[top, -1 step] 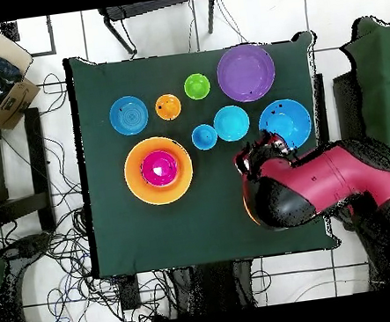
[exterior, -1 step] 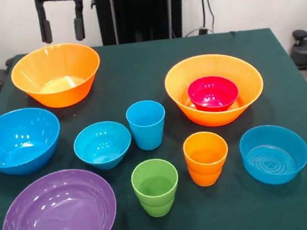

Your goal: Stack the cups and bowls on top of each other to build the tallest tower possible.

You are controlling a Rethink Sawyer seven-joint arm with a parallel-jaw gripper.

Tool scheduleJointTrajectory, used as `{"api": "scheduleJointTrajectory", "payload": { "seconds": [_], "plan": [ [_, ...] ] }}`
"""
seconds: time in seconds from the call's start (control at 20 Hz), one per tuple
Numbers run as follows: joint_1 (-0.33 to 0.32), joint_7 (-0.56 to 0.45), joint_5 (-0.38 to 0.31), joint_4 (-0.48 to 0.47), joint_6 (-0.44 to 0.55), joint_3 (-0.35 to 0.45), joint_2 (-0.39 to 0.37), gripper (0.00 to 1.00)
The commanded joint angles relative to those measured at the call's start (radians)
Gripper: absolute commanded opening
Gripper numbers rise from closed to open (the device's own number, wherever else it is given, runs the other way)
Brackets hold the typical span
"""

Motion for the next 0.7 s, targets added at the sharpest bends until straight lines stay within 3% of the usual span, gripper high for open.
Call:
{"api": "scheduleJointTrajectory", "payload": {
  "seconds": [0.05,0.25,0.7],
  "plan": [
    [-0.024,-0.358,-0.055,0.029,0.101,-0.026,0.1,1.0],
    [-0.049,-0.38,-0.047,0.06,0.102,-0.008,0.113,1.0],
    [-0.013,-0.326,-0.095,0.084,0.094,-0.028,0.127,1.0]
  ]
}}
